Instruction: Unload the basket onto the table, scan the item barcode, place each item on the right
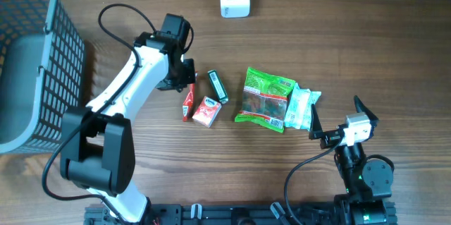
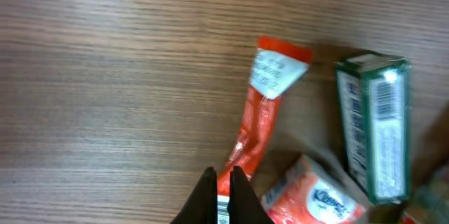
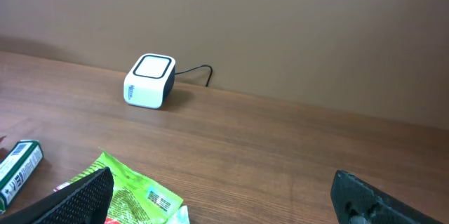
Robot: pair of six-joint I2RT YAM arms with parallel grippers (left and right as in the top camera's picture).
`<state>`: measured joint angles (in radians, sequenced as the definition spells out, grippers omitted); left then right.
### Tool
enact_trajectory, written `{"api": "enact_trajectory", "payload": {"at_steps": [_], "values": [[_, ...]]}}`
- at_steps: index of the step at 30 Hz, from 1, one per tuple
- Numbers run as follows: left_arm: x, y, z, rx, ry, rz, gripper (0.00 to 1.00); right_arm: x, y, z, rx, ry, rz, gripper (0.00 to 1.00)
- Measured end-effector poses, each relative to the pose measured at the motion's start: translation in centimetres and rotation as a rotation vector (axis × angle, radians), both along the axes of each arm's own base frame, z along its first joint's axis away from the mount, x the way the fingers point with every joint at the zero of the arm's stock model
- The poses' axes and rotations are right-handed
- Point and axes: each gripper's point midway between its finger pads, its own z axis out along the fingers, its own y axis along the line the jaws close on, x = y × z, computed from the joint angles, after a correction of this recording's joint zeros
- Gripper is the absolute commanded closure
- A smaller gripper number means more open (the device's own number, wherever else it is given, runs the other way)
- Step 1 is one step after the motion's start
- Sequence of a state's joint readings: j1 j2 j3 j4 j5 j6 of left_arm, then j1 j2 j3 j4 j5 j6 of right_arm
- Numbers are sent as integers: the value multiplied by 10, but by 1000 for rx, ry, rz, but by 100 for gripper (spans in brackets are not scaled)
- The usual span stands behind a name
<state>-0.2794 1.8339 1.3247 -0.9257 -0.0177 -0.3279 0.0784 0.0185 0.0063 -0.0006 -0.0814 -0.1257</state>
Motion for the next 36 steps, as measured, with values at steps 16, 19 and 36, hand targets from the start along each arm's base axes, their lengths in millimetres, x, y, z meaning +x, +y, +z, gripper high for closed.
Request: {"api": "enact_trajectory", "payload": {"at_steps": [16, 19, 36], "values": [[-14, -42, -39, -91, -36, -62, 88, 0, 0, 0, 0, 0, 0, 0], [-16, -47, -45, -97, -50, -62, 82, 0, 0, 0, 0, 0, 0, 0], [14, -6, 24, -107, -224, 48, 52, 0, 0, 0, 0, 0, 0, 0]]}}
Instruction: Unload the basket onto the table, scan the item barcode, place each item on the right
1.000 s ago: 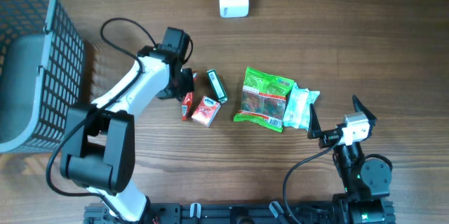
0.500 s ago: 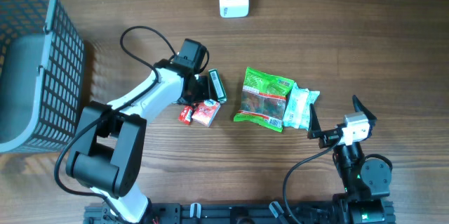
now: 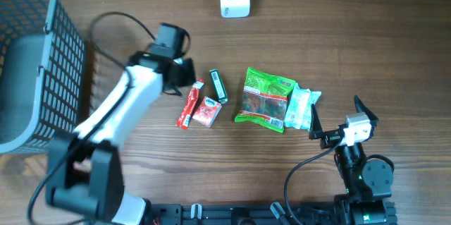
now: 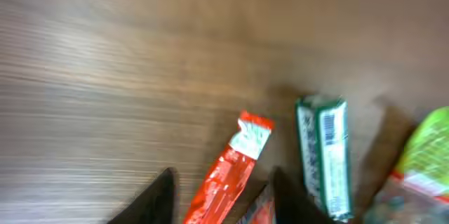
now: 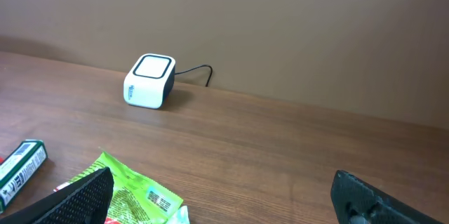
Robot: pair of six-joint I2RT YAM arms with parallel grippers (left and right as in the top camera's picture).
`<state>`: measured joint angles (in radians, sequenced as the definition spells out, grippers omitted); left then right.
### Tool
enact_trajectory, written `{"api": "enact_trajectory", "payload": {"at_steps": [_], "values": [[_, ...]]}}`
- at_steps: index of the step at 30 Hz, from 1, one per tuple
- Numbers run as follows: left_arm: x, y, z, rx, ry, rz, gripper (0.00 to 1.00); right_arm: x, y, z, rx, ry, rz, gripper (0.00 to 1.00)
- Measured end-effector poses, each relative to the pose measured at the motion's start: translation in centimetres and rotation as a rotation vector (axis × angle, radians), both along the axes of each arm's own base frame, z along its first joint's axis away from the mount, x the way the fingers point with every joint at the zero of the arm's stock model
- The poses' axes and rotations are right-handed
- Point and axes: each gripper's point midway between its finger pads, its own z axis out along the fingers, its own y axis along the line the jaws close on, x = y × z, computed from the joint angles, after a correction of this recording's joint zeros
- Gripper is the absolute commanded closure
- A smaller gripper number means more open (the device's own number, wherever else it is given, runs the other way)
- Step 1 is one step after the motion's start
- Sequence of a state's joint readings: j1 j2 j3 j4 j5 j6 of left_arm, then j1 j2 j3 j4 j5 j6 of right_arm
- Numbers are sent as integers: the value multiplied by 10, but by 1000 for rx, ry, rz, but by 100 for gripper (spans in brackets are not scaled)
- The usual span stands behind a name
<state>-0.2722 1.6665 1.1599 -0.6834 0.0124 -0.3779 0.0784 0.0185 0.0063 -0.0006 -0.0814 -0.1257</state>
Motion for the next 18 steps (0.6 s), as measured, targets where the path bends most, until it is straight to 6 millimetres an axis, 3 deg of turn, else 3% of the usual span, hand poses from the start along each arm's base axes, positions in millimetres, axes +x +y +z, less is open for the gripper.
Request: {"api": "enact_trajectory", "payload": {"at_steps": [2, 3, 5, 6, 9, 18], "values": [[0, 17, 16, -5, -17, 47, 45, 0, 0, 0, 0, 0, 0, 0], [-2, 28, 15, 3, -1, 73, 36, 0, 0, 0, 0, 0, 0, 0], [-5, 41, 13, 8, 22, 106, 4, 0, 0, 0, 0, 0, 0, 0], [-3, 50, 12, 9, 22, 129, 0, 0, 0, 0, 0, 0, 0, 0], [-1, 67, 12, 11, 23, 178, 0, 0, 0, 0, 0, 0, 0, 0], [-1, 69, 12, 11, 24, 182, 0, 0, 3, 1, 35, 2, 15, 0]]}}
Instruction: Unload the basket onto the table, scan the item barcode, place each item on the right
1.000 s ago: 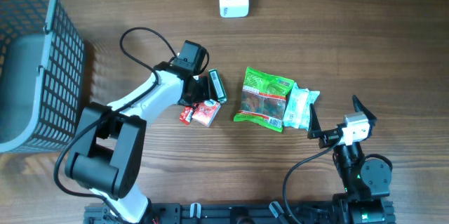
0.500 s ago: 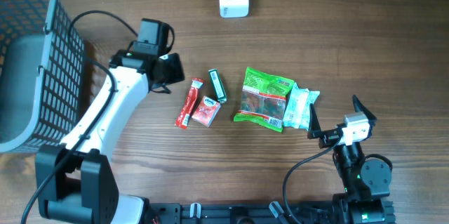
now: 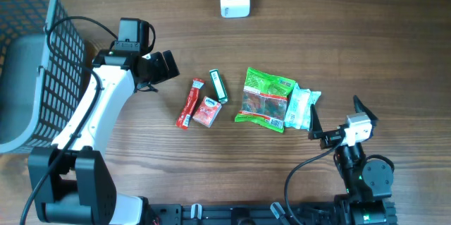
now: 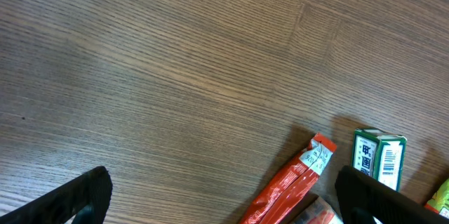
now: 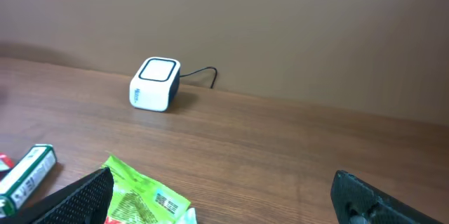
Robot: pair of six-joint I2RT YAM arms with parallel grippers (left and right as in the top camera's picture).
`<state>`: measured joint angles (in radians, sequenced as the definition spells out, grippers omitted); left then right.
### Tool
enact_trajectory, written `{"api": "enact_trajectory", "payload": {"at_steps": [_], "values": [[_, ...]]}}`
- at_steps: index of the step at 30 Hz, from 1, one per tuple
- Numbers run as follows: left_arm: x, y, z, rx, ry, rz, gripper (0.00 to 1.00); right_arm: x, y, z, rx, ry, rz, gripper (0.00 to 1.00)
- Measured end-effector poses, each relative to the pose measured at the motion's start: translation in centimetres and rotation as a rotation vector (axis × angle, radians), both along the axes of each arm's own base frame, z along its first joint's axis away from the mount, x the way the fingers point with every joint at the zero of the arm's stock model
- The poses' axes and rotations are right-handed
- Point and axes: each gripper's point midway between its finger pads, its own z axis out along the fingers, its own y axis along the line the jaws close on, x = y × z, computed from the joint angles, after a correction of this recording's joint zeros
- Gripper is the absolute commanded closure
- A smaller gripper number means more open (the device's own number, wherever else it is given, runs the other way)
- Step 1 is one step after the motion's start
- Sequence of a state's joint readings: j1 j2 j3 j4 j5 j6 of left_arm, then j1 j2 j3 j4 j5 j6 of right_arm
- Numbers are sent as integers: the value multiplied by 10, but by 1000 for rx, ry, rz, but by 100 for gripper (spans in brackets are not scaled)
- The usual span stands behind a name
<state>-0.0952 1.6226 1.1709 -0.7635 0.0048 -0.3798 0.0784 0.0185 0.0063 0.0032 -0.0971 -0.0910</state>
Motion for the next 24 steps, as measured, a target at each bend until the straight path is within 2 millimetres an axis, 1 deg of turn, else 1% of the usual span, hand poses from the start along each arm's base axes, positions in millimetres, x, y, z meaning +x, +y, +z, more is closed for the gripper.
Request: {"api": "enact_trajectory", "payload": {"at_steps": [5, 7, 8, 9, 10, 11, 12, 13, 15, 16, 17, 19, 21, 23, 24], "values": [[0, 0, 0, 0, 0, 0, 0, -1, 5, 0, 68, 13, 31, 0], [0, 0, 0, 0, 0, 0, 0, -3, 6, 6, 117, 23, 36, 0], [0, 0, 0, 0, 0, 0, 0, -5, 6, 16, 142, 21, 37, 0], [0, 0, 0, 0, 0, 0, 0, -9, 6, 32, 164, 17, 40, 0], [0, 0, 0, 0, 0, 0, 0, -13, 6, 40, 172, 30, 40, 0], [0, 0, 0, 0, 1, 0, 0, -20, 6, 57, 181, 39, 40, 0], [0, 0, 0, 0, 0, 0, 0, -23, 5, 67, 187, 38, 39, 0], [0, 0, 0, 0, 0, 0, 0, -31, 5, 98, 192, 4, 43, 0], [0, 0, 0, 0, 1, 0, 0, -38, 4, 124, 187, 28, 40, 0], [0, 0, 0, 1, 0, 0, 0, -38, 4, 138, 178, 51, 38, 0], [0, 0, 0, 0, 0, 0, 0, -37, 4, 156, 168, 70, 36, 0], [0, 0, 0, 0, 1, 0, 0, -36, 4, 169, 149, 198, 27, 0], [0, 0, 0, 0, 1, 0, 0, -30, 6, 183, 115, 341, 24, 0], [0, 0, 0, 0, 1, 0, 0, -29, 7, 185, 82, 504, 23, 0], [0, 0, 0, 0, 0, 0, 0, -25, 7, 189, 72, 559, 22, 0]]}}
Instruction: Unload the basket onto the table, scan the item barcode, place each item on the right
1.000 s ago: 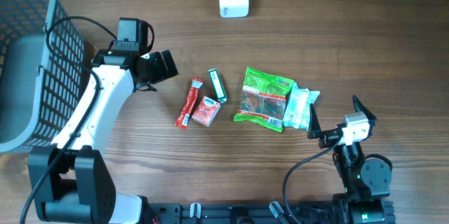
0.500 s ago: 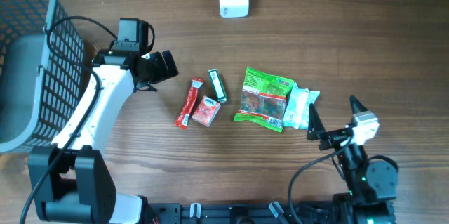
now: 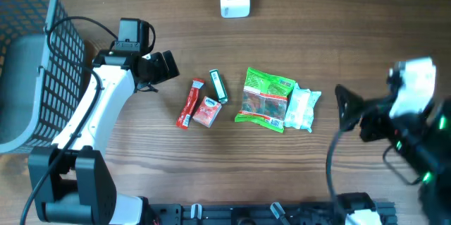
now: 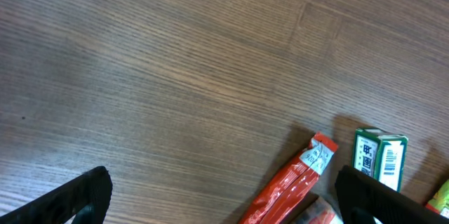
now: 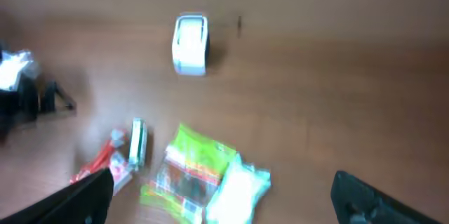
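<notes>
The white barcode scanner stands at the table's far edge and shows blurred in the right wrist view (image 5: 190, 43). A red stick packet (image 3: 189, 103) (image 4: 291, 185), a green box (image 3: 218, 86) (image 4: 379, 158) and an orange tissue pack (image 3: 206, 111) lie mid-table. Right of them are a green snack bag (image 3: 266, 99) (image 5: 188, 171) and a white pack (image 3: 301, 107). My left gripper (image 3: 163, 68) (image 4: 223, 196) is open, left of the red packet, holding nothing. My right gripper (image 3: 356, 116) (image 5: 223, 196) is open, raised right of the white pack, empty.
A grey mesh basket (image 3: 28, 56) fills the far left of the table, close behind my left arm. The scanner's cable runs off the far edge. Bare wood lies between the items and the scanner.
My right arm has risen from its low rest at the front right. Its camera now looks down on the items and the scanner. The left arm and the items have not moved.
My left gripper was shut at the near end of the red stick packet. Then it stood open, drawn back from the packet. Then it was farther left near the basket, still open, with the packet lying on the table. Now the right gripper is lifted.
</notes>
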Robot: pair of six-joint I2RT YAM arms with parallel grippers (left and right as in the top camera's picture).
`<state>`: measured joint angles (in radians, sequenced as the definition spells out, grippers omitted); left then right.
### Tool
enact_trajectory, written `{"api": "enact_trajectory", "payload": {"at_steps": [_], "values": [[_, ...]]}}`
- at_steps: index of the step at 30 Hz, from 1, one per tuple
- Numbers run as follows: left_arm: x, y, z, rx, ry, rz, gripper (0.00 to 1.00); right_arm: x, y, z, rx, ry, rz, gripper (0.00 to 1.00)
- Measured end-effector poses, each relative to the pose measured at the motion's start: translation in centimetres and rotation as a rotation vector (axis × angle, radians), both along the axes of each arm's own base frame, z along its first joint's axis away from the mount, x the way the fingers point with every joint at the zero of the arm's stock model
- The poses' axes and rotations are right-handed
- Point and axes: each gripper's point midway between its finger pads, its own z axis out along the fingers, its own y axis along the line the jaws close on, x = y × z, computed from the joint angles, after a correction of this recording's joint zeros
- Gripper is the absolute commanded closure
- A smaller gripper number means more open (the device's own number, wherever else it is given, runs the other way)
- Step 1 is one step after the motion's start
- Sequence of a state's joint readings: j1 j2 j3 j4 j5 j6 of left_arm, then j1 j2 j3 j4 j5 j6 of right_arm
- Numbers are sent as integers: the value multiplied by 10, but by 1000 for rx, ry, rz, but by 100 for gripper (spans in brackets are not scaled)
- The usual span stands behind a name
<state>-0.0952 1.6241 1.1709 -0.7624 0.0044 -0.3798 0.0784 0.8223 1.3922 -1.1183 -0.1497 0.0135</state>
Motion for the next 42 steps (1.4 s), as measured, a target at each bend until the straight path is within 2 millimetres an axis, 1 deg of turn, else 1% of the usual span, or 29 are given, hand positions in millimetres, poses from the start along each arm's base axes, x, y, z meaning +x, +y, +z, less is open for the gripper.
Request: {"api": "enact_trajectory", "payload": {"at_steps": [2, 5, 8, 9, 10, 11, 12, 13, 14, 15, 18, 19, 20, 22, 24, 26, 27, 28, 30, 32, 35, 38, 39, 42], "values": [[0, 0, 0, 0, 2, 0, 0, 7, 1, 4, -20, 121, 8, 0], [0, 0, 0, 0, 1, 0, 0, 30, 2, 7, -31, 204, 12, 0], [0, 0, 0, 0, 1, 0, 0, 50, 3, -4, -43, 251, 15, 0], [0, 0, 0, 0, 1, 0, 0, 54, 2, -9, -56, 272, 9, 4], [0, 0, 0, 0, 1, 0, 0, 59, -1, -15, -69, 292, -1, 12], [0, 0, 0, 0, 1, 0, 0, 63, -4, -20, -84, 311, -18, 16], [0, 0, 0, 0, 1, 0, 0, 67, -6, -25, -90, 329, -32, 27], [0, 0, 0, 0, 1, 0, 0, 70, -7, -30, -98, 347, -31, 43], [0, 0, 0, 0, 1, 0, 0, 73, -7, -35, -98, 369, -33, 93], [0, 0, 0, 0, 1, 0, 0, 77, -8, -48, -96, 423, -31, 96], [0, 0, 0, 0, 1, 0, 0, 89, -15, -66, -79, 495, -45, 96], [0, 0, 0, 0, 1, 0, 0, 96, -22, -78, -61, 541, -51, 96], [0, 0, 0, 0, 1, 0, 0, 100, -26, -85, -46, 566, -53, 92], [0, 0, 0, 0, 1, 0, 0, 108, -37, -98, -14, 606, -68, 76], [0, 0, 0, 0, 1, 0, 0, 112, -51, -107, 6, 632, -90, 69], [0, 0, 0, 0, 1, 0, 0, 119, -68, -118, 33, 661, -132, 44], [0, 0, 0, 0, 1, 0, 0, 121, -75, -126, 45, 688, -146, 40], [0, 0, 0, 0, 1, 0, 0, 122, -77, -133, 47, 705, -147, 37], [0, 0, 0, 0, 1, 0, 0, 123, -77, -150, 52, 743, -141, 28], [0, 0, 0, 0, 1, 0, 0, 121, -76, -168, 55, 788, -132, 26], [0, 0, 0, 0, 1, 0, 0, 116, -75, -199, 64, 844, -132, 26], [0, 0, 0, 0, 1, 0, 0, 113, -76, -226, 71, 866, -152, 18], [0, 0, 0, 0, 1, 0, 0, 112, -77, -232, 73, 870, -164, 16], [0, 0, 0, 0, 2, 0, 0, 113, -81, -256, 75, 868, -209, 15]]}}
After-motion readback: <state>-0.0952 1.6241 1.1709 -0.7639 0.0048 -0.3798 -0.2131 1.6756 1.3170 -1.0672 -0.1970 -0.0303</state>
